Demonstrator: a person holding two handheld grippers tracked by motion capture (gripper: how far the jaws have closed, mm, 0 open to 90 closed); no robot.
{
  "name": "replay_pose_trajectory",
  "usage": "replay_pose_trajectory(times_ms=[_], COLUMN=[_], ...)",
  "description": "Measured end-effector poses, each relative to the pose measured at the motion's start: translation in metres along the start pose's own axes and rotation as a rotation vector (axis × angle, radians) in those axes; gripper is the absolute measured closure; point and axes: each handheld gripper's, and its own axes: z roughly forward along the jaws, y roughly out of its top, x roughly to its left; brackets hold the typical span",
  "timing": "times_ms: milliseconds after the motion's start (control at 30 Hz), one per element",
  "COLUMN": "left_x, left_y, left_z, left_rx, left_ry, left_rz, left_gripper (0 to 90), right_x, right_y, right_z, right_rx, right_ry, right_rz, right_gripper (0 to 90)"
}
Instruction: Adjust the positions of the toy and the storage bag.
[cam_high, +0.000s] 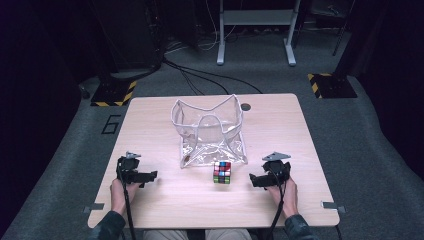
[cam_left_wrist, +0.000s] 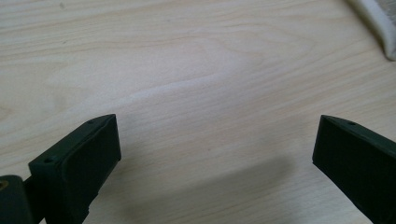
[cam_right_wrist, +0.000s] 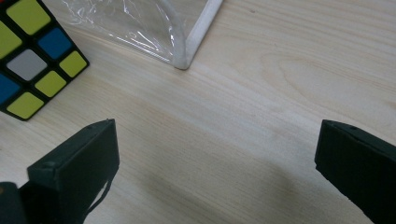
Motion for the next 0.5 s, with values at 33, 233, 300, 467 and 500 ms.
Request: replay_pose_trajectory(times_ms=[33, 233, 300, 467, 500], left_x=[0.001, 0.005, 0.005, 0.007, 0.007], left_y=[-0.001, -0.009, -0.012, -0.017, -0.019], left_z=[0.0, 0.003, 0.004, 0.006, 0.006], left_rx=[-0.007, -0.042, -0.052, -0.099, -0.122], left_ry=[0.01, 0.013, 0.029, 0.043, 0.045], left_rz=[-0.003, -0.013, 0.004, 0.029, 0.022], left_gripper=[0.8, 0.8, 0.7, 0.1, 0.0], right_x=[0.0, -0.002, -0.003, -0.003, -0.003], right_y=[-0.001, -0.008, -0.011, -0.011, -0.012], right_z=[0.0, 0.009, 0.01, 0.011, 0.011], right_rx=[0.003, 0.014, 0.004, -0.002, -0.005], right_ry=[0.0, -0.002, -0.006, -0.016, -0.019], right_rz=[0.003, -0.003, -0.015, -0.009, -0.007], right_gripper=[0.0, 0.0, 0.0, 0.0, 0.0])
